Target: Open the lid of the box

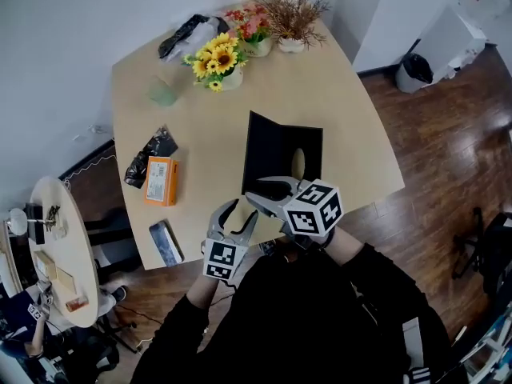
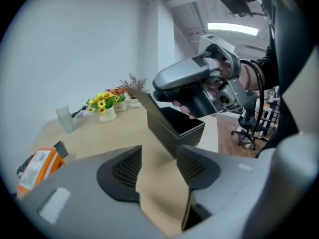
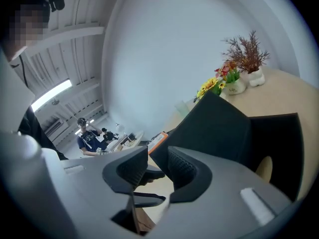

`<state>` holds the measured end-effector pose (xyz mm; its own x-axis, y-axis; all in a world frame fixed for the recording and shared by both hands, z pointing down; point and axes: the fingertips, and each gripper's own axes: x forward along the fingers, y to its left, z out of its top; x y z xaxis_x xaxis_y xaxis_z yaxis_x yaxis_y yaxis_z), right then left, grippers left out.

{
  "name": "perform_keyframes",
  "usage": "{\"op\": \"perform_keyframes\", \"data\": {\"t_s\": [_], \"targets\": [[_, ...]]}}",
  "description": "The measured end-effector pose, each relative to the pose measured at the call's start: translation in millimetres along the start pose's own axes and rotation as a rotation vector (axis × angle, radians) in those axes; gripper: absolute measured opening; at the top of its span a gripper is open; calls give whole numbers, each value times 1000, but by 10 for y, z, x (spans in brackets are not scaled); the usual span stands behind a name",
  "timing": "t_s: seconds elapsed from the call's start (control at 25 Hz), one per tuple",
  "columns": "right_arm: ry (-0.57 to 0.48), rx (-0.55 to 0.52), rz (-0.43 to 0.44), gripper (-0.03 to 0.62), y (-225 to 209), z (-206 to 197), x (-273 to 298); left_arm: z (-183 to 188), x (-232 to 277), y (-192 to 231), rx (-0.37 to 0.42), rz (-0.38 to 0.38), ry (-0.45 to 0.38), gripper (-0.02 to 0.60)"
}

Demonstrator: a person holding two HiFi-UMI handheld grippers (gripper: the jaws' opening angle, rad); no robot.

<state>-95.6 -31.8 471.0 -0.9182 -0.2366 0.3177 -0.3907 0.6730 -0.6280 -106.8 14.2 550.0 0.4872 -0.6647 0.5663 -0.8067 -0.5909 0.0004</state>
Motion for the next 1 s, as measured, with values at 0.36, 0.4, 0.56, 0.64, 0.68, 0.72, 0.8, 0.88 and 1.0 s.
{"op": "perform_keyframes", "data": {"t_s": [0.36,0.4,0.56,0.64,0.68,0.72,0.8,0.88,1.0], "targets": [[47,-297,-173,118,-33,-42,-26,102,-585,329,-186,102,-119,192],[34,-330,-208,117,-32,-19,-130,198,-602,335,-173,104,-138,192],[-43,-400,-368,104,-57,59,-666,574,-589,292,-99,67,-189,192],[-96,-413,-454,104,-55,104,-954,731,-582,223,-92,16,-226,192],[-122,-421,-493,104,-42,130,-1089,802,-585,177,-90,-10,-244,192],[-149,-428,-525,104,-22,156,-1212,877,-599,121,-86,-36,-263,192],[-203,-429,-576,98,23,182,-1425,1033,-654,-5,-72,-84,-297,192],[-252,-421,-611,100,57,184,-1606,1155,-717,-123,-62,-112,-323,192],[-311,-446,-630,101,111,261,-1806,1283,-756,-252,-57,-111,-348,192]]}}
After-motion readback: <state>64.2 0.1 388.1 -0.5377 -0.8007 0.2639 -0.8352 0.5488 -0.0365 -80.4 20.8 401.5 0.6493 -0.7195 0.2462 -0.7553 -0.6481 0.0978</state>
